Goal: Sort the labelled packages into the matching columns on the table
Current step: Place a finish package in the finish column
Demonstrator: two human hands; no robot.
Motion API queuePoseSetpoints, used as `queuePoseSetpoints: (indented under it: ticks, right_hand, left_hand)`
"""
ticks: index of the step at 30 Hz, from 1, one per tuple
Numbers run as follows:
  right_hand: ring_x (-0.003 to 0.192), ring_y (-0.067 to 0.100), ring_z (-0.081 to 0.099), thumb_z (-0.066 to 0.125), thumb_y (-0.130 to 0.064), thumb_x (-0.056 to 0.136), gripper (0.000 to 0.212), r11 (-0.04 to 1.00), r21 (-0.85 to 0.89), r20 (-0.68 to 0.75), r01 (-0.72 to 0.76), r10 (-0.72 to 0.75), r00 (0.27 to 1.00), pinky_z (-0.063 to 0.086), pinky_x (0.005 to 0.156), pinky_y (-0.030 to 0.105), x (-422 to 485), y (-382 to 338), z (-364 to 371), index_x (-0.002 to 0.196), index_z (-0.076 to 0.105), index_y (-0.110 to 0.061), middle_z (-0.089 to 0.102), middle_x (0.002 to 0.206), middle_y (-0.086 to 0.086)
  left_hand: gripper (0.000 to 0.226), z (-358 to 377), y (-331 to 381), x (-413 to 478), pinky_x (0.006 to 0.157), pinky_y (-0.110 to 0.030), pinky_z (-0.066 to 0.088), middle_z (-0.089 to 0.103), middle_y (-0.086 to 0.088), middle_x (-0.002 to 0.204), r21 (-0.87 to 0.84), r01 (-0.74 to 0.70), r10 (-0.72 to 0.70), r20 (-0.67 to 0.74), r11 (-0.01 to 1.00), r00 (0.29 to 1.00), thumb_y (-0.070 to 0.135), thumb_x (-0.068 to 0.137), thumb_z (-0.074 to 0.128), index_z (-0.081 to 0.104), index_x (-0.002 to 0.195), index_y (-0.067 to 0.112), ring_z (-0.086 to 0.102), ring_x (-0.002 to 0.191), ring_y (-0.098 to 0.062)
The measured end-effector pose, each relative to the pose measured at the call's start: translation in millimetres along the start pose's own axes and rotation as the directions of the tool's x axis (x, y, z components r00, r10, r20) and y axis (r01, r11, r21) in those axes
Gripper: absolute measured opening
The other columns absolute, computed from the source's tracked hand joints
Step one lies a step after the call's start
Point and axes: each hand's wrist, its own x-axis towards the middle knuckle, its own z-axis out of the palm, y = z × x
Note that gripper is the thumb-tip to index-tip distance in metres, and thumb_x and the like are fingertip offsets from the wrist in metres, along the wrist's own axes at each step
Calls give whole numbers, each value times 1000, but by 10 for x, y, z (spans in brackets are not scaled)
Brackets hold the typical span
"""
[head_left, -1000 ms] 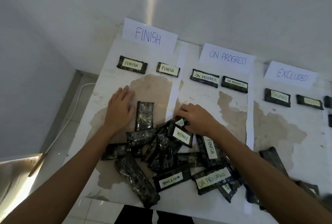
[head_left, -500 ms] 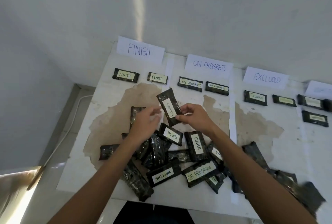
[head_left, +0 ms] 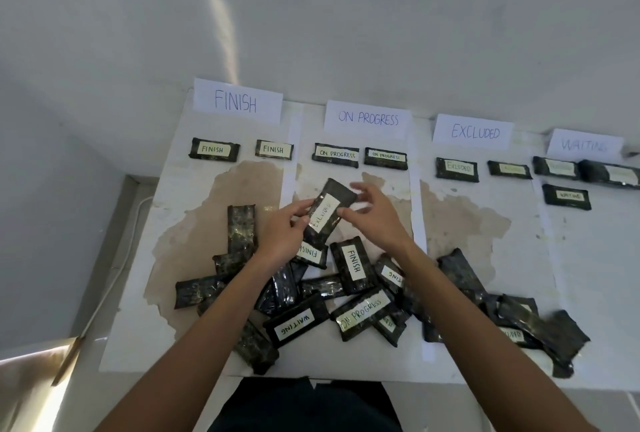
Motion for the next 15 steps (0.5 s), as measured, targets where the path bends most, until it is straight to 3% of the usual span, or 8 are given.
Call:
queuePoseSetpoints:
  ticks: [2,4,7,10,15]
  right_hand:
    - [101,9,56,77,-25,76,70,983,-104,16,152,-151,988,46,75,16,-5,39,-178,135,41,-31,46,126,-7]
    - [117,11,45,80,-27,71,80,907,-284,141,312,-283,949,42,93,22,3,107,-363,139,38,-30,36,137,-5]
    - [126,19,36,79,-30,68,78,620,-600,327,506,-387,862,32,106,36,21,228,-594,138,44,-23,38,141,1]
    - [119,24,42,76,-30,73,66,408,-732,393,546,-402,827,35,99,39,48,375,-839,133,50,-19,51,129,2]
    - [112,25,48,73,-32,75,62,330,-790,389,517,-381,839,35,93,38,165,688,-1359,131,50,-17,56,124,3]
  left_hand:
    - [34,75,55,53,84,-23,47,61,7,107,62,-35,32,41,997,999,7,95,45,61,121,24,58,101,-15]
    - [33,180,132,111,77,-16,44,61,7,108,140,-59,47,81,988,996,8,96,45,63,119,24,56,99,-11]
    - [32,392,230,212,82,-19,39,62,7,111,188,-94,64,160,978,985,8,96,45,65,116,23,53,103,-9]
    - [31,679,305,307,84,-26,44,66,2,110,197,-106,66,200,975,978,8,95,45,67,109,24,57,103,-15]
    - [27,1254,520,453,84,-24,44,65,2,105,197,-109,74,174,974,982,15,94,50,64,116,24,58,94,-13]
